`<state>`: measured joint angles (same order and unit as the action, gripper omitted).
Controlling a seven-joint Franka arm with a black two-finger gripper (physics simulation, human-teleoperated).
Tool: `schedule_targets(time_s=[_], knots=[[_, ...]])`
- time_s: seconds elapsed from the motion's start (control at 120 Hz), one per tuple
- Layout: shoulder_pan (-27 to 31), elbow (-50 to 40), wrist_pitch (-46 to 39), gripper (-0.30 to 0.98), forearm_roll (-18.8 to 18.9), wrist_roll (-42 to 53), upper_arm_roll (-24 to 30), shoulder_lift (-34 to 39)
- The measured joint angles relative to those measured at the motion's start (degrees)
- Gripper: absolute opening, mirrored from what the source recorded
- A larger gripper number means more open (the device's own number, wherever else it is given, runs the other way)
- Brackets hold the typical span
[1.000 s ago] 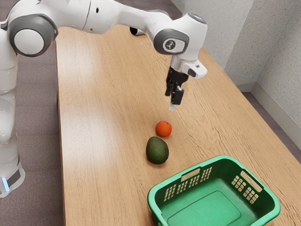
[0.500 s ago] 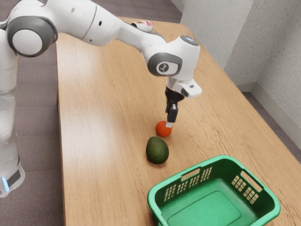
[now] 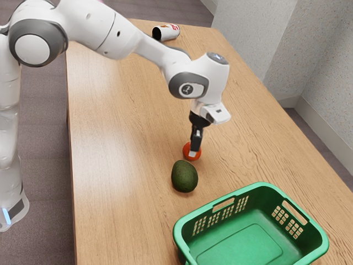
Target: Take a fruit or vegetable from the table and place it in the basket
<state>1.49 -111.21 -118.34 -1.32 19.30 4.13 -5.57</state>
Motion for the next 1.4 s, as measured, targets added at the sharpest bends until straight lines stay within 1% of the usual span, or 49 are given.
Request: schedule_targets(time_s=[0.333,0.375,0.517,0.592,0.725,0.817,0.942,1.058,1.142,1.208,1.4], knots=[[-0.09,-0.96,-1.62,0.67,-0.06,1.18,1.03,-1.32],[-0.04,-0.94,-1.6,0.62,-0.07,1.15,1.05,-1.32],[0.02,-0.81,-1.58,0.35,0.1,0.92,1.07,-1.18],[0.04,-0.77,-1.66,0.28,0.39,0.53,1.08,-1.14],[0.04,-0.53,-1.28,0.35,0.61,-0.44,1.14,-0.89],[0.15,-0.33,-0.41,0.36,0.63,-1.09,1.62,0.01],[0.31,1.04,2.11,0.34,0.69,-1.99,3.02,3.54],[1.0,2.16,4.95,0.35,0.68,-2.66,5.07,7.59],[1.69,3.42,7.13,0.34,0.59,-3.06,7.46,9.28],[1.6,4.27,8.73,0.34,0.5,-3.42,10.29,10.25],[-0.32,8.0,12.87,0.34,0.15,-5.01,20.87,11.71]])
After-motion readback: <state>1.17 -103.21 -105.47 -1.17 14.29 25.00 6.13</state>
